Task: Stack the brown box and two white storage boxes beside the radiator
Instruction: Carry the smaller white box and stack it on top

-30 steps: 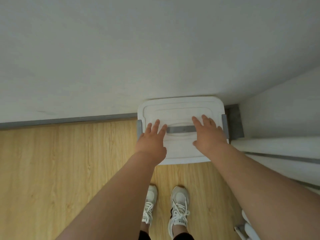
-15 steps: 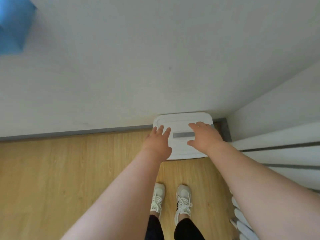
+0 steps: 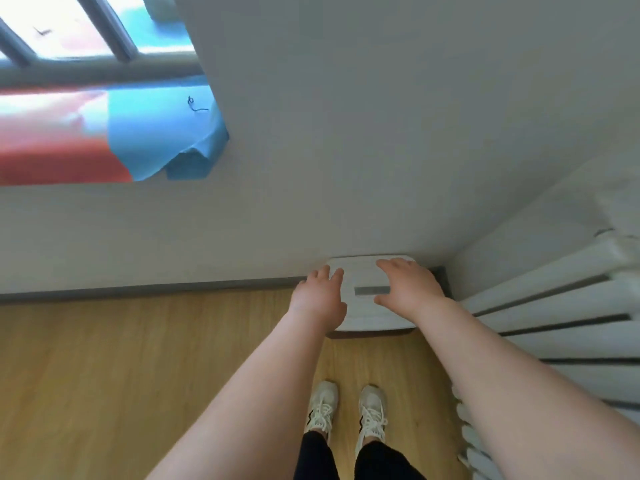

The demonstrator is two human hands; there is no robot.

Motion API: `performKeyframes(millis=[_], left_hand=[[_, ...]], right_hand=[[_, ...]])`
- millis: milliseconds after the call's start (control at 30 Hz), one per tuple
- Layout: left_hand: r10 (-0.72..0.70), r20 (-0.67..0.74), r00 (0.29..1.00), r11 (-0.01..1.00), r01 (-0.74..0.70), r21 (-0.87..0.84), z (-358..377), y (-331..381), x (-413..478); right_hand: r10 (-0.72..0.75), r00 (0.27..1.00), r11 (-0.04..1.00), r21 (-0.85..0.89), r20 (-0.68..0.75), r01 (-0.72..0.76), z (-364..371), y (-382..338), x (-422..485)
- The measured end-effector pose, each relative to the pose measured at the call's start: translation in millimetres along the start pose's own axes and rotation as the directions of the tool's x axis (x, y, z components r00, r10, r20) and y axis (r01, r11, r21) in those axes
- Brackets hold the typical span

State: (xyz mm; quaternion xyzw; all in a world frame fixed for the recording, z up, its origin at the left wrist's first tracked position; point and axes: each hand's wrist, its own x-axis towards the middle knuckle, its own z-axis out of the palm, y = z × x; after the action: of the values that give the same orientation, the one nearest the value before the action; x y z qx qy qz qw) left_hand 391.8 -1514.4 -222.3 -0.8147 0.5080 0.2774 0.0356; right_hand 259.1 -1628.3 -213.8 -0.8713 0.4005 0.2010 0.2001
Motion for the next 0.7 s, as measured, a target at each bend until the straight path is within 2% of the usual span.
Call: performKeyframes(millis=[167,267,367,467,533,700], left_hand=[[0.000,-0.026,1.000,1.000,0.001,0.027,-5,-7,-25],[-0.053,-0.070,0.996,0.999,0.053,-0.001,-8,-14,-42],[-0.150,-0.127,0.981,0.988,0.144,-0.052,-9,-23,-65],[-0.320,-0.167,0.933,0.944,0.298,-0.143,3,-35,-108],[-0.371,-0.155,0.916,0.923,0.345,-0.171,11,-38,-128],[-0.593,-0.076,0.801,0.786,0.557,-0.269,45,-64,-217]], right_hand=[[-0.032,0.999,0.999,-0.016,-0.037,0.032,-15,-13,-17],[-0.102,0.994,0.993,-0.067,-0.036,0.099,-21,-26,-25],[-0.190,0.982,0.973,-0.137,-0.013,0.187,-25,-45,-30],[-0.327,0.944,0.916,-0.236,0.036,0.326,-22,-77,-42],[-0.358,0.932,0.898,-0.257,0.050,0.358,-19,-90,-47],[-0.540,0.823,0.750,-0.343,0.177,0.565,9,-158,-82]])
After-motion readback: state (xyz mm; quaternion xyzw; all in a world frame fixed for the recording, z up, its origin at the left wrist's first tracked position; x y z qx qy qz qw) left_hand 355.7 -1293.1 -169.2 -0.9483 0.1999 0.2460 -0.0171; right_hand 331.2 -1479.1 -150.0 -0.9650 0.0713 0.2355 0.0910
